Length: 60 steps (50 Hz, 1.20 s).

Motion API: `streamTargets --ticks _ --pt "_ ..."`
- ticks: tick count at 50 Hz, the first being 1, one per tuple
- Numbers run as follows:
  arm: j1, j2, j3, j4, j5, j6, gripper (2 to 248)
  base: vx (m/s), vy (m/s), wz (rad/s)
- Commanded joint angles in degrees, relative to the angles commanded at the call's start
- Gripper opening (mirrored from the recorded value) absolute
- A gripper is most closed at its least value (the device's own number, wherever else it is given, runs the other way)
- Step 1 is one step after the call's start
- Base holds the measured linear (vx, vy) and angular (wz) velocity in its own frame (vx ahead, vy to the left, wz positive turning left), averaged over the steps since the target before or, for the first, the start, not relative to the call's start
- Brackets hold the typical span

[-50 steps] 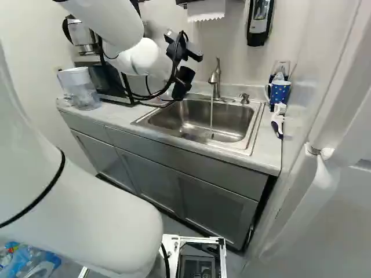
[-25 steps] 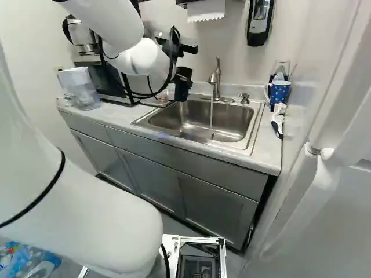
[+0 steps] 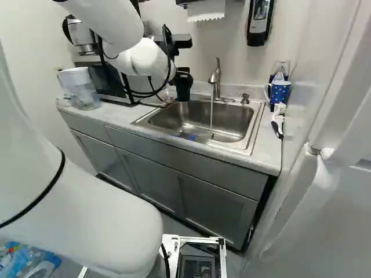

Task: Rinse the cup and place it in the tray

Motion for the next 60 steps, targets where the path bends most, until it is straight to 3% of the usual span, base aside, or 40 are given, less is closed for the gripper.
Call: streamTargets --ticks 18,60 --pt "0.44 -0.44 -0.78 0.0 0.0 0.0 121 0.0 0.0 0.0" --pt "7.95 -3.47 -7.0 0.0 0.0 0.0 121 0.0 0.0 0.0"
